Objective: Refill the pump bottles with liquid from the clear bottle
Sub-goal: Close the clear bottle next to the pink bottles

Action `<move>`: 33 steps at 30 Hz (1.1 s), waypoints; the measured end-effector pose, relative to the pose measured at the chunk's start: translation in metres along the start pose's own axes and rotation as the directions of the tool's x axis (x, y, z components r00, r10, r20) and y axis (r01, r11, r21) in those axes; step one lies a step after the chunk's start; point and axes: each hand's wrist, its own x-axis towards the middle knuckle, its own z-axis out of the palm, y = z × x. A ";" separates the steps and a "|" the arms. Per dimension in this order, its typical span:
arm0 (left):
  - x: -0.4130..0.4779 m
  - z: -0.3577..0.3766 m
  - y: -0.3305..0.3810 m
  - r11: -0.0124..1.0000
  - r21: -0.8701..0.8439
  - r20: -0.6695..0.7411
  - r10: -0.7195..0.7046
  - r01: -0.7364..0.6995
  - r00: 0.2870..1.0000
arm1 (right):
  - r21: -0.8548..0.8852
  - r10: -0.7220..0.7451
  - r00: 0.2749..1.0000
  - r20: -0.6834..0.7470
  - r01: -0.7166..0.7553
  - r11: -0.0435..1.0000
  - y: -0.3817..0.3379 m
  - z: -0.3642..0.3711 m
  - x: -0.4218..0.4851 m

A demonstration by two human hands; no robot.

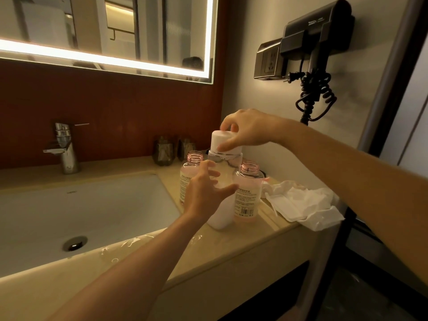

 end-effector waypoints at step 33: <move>0.000 0.001 -0.003 1.000 0.016 -0.008 0.002 -0.002 1.000 | -0.017 0.035 0.971 0.237 -0.031 0.999 -0.006 -0.011 0.006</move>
